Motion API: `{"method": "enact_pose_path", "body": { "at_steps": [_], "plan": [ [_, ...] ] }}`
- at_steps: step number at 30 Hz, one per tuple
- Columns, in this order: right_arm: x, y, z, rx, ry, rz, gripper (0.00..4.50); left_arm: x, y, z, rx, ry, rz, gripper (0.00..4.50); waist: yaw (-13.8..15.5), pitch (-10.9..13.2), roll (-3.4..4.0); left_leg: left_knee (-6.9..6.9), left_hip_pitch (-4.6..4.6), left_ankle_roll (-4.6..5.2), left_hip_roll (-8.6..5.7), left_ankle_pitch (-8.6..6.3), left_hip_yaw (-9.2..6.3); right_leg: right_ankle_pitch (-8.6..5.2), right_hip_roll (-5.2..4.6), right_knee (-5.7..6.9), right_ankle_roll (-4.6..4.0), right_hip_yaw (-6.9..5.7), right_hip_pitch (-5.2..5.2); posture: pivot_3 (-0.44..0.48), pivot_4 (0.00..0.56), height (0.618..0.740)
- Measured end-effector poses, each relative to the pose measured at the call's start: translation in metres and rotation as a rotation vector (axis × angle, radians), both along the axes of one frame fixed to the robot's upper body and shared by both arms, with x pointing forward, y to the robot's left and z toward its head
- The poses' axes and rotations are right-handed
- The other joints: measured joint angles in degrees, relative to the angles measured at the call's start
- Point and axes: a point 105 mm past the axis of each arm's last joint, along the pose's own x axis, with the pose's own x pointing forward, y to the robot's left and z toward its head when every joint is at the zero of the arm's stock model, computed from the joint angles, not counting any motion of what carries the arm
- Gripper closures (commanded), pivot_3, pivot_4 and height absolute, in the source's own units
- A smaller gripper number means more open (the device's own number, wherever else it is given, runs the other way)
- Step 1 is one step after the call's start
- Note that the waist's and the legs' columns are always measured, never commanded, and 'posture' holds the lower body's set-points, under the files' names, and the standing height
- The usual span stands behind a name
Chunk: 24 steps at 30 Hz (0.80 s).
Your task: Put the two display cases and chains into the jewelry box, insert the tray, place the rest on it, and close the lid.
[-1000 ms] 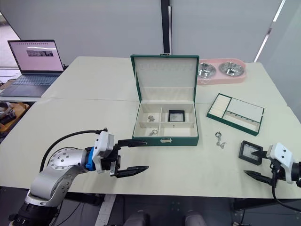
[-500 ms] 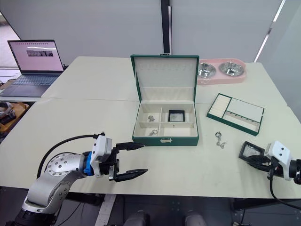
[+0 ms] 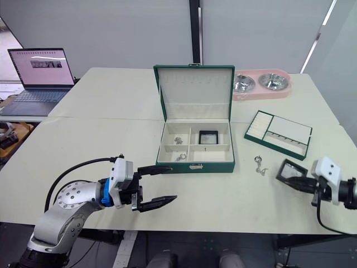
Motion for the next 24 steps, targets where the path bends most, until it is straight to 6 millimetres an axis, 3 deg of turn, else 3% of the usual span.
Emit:
{"method": "enact_pose_path", "body": {
  "at_steps": [3,6,10,14,24],
  "plan": [
    [0.009,0.033,0.041,0.048,-0.061,0.098,4.5,0.001,0.009,-0.002,-0.01,0.006,0.07,0.0,-0.1,0.0,0.01,-0.01,0.0,0.0,0.03,0.0,-0.04,0.0,0.02,-0.01,0.0,-0.04,-0.01,0.0,0.15,0.74],
    [0.015,0.063,0.061,0.072,-0.06,0.191,4.5,-0.001,0.017,-0.005,-0.016,0.015,0.14,0.0,0.2,0.0,-0.01,0.0,-0.05,0.0,0.02,0.0,-0.1,0.0,-0.01,-0.06,0.0,-0.09,-0.01,0.0,0.15,0.74],
    [0.027,0.099,0.068,0.084,-0.019,0.297,4.5,-0.003,0.031,-0.009,-0.034,0.026,0.249,0.0,0.2,0.0,-0.03,0.0,-0.09,0.0,0.01,0.0,-0.11,0.0,-0.05,-0.07,0.0,-0.11,-0.06,0.0,0.15,0.74],
    [0.044,0.128,0.07,0.101,0.008,0.374,4.5,-0.005,0.031,-0.007,-0.068,0.013,0.309,0.0,0.2,0.1,-0.03,0.0,-0.11,0.0,0.0,0.0,-0.1,0.0,-0.06,-0.05,-0.01,-0.1,-0.11,0.0,0.15,0.74],
    [0.067,0.172,0.072,0.06,0.09,0.492,4.5,-0.009,0.037,-0.002,-0.116,-0.013,0.442,0.0,0.2,0.1,-0.05,-0.01,-0.19,0.0,0.01,0.0,-0.09,0.01,-0.1,0.05,-0.02,-0.12,-0.31,0.0,0.15,0.74]
  ]
}}
